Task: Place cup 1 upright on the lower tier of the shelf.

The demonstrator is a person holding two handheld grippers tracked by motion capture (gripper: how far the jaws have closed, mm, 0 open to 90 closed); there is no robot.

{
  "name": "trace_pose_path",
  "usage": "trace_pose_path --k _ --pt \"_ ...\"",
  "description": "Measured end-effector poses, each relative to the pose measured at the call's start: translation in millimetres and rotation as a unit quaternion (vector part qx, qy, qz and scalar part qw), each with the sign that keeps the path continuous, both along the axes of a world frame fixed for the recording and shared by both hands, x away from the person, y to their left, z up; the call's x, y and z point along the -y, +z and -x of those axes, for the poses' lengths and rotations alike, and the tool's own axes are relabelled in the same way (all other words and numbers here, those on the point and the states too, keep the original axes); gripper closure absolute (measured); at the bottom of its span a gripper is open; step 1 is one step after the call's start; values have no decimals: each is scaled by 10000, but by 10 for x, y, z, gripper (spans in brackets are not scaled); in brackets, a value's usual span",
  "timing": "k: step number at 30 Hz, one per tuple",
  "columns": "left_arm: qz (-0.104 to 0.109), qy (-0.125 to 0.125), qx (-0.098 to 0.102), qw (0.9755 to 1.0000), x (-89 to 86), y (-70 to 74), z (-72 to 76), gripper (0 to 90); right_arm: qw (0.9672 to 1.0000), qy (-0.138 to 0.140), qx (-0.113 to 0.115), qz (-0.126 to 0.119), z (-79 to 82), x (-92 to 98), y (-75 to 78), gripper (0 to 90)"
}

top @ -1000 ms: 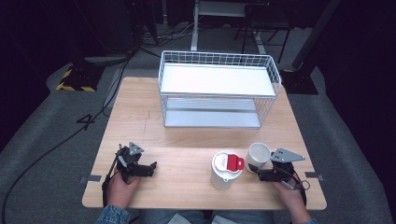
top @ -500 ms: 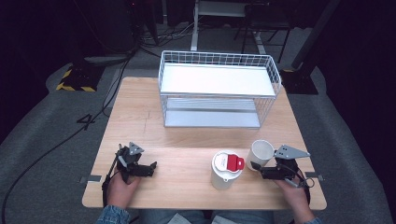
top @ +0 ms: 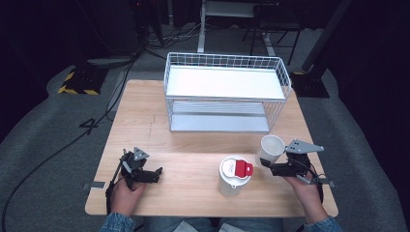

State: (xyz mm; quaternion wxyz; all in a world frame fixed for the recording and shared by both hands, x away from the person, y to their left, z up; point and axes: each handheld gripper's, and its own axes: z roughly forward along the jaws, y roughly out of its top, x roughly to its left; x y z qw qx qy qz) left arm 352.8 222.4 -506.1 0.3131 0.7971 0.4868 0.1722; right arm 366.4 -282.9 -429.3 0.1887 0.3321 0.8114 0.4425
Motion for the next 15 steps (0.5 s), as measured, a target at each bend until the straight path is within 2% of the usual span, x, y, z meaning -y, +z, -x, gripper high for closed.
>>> trace_pose_path --k 9,15 --pt "2 6 -12 10000 2 1 15 6 10000 72 8 14 -136 -65 160 231" --pt "-3 21 7 10000 2 -1 14 6 9999 161 -24 11 -309 -195 256 231"
